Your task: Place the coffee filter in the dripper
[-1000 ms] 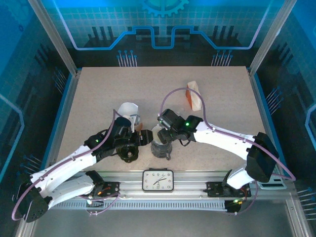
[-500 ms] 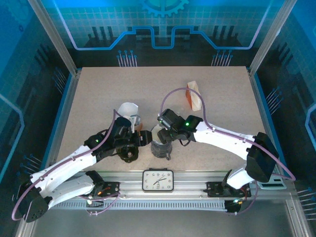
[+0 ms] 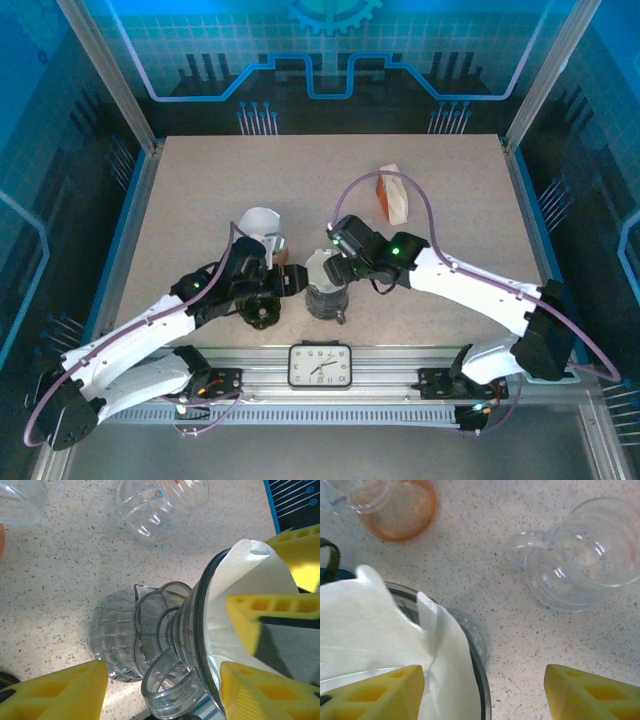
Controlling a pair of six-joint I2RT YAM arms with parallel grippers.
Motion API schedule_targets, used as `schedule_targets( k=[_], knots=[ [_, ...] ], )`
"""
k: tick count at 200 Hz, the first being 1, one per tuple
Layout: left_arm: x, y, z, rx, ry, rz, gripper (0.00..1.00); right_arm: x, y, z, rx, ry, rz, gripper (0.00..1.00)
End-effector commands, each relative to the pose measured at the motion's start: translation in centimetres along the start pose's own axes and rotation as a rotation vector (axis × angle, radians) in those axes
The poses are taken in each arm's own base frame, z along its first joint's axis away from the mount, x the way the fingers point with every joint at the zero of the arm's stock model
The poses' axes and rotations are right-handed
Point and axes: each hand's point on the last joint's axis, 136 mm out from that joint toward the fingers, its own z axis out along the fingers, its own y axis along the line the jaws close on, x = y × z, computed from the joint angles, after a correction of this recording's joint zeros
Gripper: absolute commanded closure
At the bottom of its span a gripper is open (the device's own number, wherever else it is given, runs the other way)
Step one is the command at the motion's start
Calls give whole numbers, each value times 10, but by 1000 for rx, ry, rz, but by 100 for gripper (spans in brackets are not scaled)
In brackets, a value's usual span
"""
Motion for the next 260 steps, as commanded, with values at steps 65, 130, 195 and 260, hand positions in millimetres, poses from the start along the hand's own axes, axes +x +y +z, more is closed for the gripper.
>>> schedule_targets(
  k=[65, 130, 195, 260],
  knots=[
    [7, 5, 4, -9, 38, -8, 38, 3, -24, -35, 20, -80, 84, 38],
    [7, 5, 5, -14, 36, -8, 38, 2, -15, -32, -30, -87, 65, 62],
    [6, 6, 5, -19, 33, -12, 37, 12, -12, -18, -27, -40, 54, 81],
    [0, 4, -5, -17, -3, -10, 30, 15, -15, -16, -2, -26, 54, 79]
  ],
)
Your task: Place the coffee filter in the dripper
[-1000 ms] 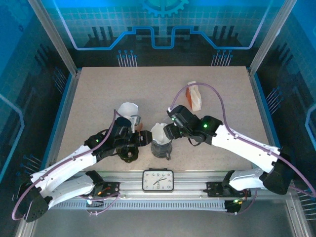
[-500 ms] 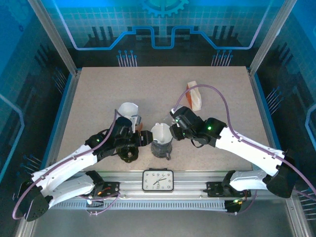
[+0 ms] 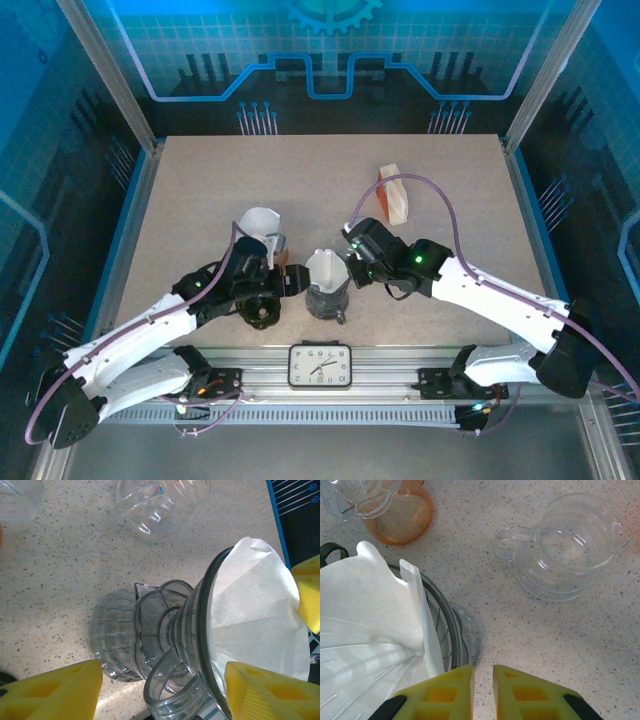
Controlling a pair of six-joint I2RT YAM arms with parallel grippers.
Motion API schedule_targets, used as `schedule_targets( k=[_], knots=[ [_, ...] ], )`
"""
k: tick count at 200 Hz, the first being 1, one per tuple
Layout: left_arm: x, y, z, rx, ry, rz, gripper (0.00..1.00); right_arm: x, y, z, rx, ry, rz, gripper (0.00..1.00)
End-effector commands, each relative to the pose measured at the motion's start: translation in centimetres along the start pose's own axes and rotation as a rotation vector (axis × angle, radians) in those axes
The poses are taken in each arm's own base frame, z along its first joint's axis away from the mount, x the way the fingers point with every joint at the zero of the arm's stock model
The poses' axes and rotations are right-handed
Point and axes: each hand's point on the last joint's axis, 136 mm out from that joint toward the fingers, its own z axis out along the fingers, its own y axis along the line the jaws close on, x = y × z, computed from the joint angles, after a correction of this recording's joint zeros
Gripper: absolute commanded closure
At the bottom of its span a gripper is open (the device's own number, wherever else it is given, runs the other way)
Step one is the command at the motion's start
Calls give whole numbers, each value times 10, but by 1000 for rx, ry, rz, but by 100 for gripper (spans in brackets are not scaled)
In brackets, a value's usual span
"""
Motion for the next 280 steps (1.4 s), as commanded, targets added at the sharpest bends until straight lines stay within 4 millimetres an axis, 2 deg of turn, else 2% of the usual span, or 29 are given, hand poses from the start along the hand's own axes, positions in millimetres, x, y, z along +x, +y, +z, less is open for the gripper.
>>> schedule_targets(
  k=[1, 47, 130, 174, 205, 234, 267, 280],
  knots=[
    [-1, 3, -8, -14, -15, -9, 30, 5, -2, 4, 16, 15, 6, 79],
    [-10, -4, -16, 3, -50, -6, 24, 1, -10, -4, 44, -22, 26, 60],
    [-21, -13, -29, 25, -103, -14, 12, 0, -22, -17, 71, -80, 66, 40],
    [-28, -19, -36, 42, -132, -12, 8, 1, -26, -26, 61, -120, 91, 37],
    [-29, -15, -38, 28, -146, -19, 7, 7, -25, -27, 42, -122, 90, 37],
    [-27, -15, -38, 33, -145, -7, 8, 10, -15, -29, -49, -175, 86, 37],
    [-25, -20, -30, 47, -108, 11, 12, -6, -1, -35, -116, -207, 43, 36],
    [-25, -21, -27, 48, -96, 19, 17, -11, 2, -34, -111, -183, 32, 36]
  ],
)
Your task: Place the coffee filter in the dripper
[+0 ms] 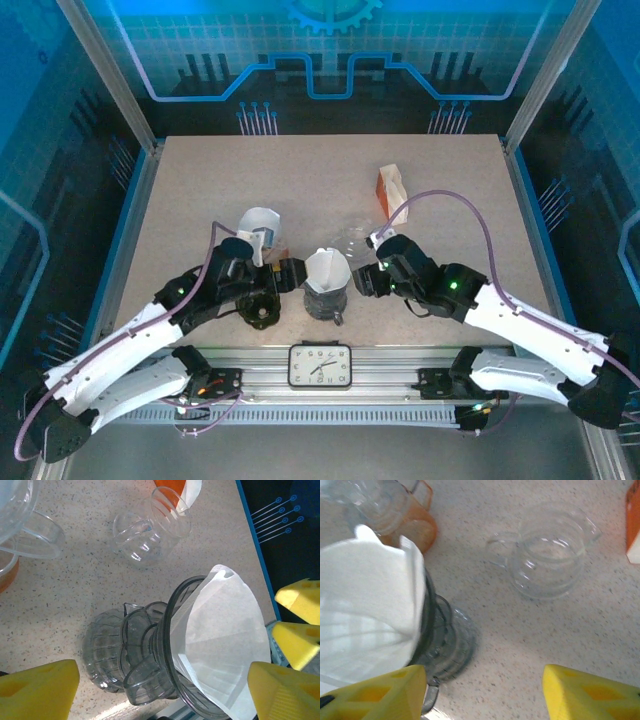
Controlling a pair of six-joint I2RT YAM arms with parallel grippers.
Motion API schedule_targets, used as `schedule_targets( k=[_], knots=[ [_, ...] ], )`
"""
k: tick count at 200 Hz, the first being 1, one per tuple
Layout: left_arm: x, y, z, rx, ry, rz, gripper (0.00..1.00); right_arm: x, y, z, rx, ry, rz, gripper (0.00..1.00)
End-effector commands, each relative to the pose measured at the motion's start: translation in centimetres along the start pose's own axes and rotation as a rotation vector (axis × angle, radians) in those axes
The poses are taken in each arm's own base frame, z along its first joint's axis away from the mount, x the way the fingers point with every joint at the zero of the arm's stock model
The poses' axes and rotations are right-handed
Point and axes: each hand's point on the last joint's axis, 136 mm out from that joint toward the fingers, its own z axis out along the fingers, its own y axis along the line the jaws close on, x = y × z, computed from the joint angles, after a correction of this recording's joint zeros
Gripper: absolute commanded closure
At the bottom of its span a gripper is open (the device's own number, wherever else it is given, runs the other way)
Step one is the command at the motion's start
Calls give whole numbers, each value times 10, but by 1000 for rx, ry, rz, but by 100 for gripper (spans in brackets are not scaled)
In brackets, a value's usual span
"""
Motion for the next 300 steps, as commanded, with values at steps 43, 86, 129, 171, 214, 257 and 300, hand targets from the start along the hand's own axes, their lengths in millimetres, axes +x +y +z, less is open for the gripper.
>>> schedule_targets(
  k=[43, 86, 129, 171, 214, 257, 300],
  knots=[
    [-3, -7, 9, 11, 28, 33, 23, -22, 23, 15, -44, 49, -57, 51],
    [-3, -5, 8, 7, 32, 38, 23, -26, 26, 17, -41, 59, -79, 78],
    [-2, -4, 9, 9, 32, 33, 23, -22, 27, 23, -11, 93, -112, 87],
    [-2, -4, 11, 7, 37, 33, 24, -17, 28, 31, 23, 130, -151, 90],
    [-2, -5, 13, 7, 41, 36, 27, -15, 28, 34, 54, 142, -183, 90],
    [1, -3, 19, 5, 56, 24, 25, -12, 28, 35, 56, 150, -185, 90],
    [-9, -13, 15, 35, 21, 24, 26, -11, 28, 34, 59, 144, -177, 90]
  ],
)
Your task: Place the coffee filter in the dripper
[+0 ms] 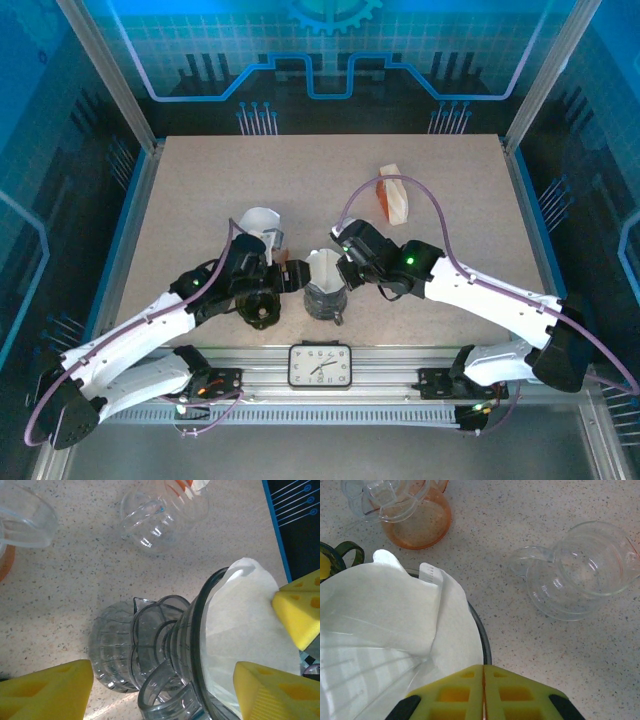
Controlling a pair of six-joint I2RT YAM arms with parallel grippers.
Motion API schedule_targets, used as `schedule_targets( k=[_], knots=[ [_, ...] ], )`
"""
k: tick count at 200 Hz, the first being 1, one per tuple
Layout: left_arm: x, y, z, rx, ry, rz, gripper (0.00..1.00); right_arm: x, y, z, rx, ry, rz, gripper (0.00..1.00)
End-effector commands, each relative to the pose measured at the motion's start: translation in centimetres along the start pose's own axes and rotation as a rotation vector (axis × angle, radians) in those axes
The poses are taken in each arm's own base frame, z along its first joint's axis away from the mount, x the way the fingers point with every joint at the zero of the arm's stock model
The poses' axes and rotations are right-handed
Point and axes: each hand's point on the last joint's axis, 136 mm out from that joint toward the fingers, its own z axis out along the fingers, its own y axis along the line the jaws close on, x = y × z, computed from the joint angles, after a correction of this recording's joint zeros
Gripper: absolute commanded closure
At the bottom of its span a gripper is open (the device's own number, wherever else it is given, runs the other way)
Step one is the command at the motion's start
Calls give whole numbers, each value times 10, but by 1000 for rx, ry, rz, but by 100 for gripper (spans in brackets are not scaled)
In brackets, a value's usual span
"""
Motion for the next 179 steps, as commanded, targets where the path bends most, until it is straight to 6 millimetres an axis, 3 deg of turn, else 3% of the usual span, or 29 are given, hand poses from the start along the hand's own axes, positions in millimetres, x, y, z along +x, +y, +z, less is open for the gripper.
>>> schedule_targets(
  k=[1, 77, 123, 145, 179],
  knots=[
    [-17, -21, -8, 66, -41, 10, 27, 6, 0, 0, 16, 22, -17, 90],
    [-4, -10, -4, 37, 6, 7, 49, 6, 2, 0, 13, 24, -16, 88],
    [1, -9, -5, 45, 21, 3, 56, 7, 2, 1, 20, 28, -7, 87],
    [4, -7, -4, 38, 31, -6, 55, 7, 2, 0, 24, 28, -6, 87],
    [-3, -12, -8, 42, 9, -9, 36, 8, 2, -1, 29, 29, -9, 87]
  ],
)
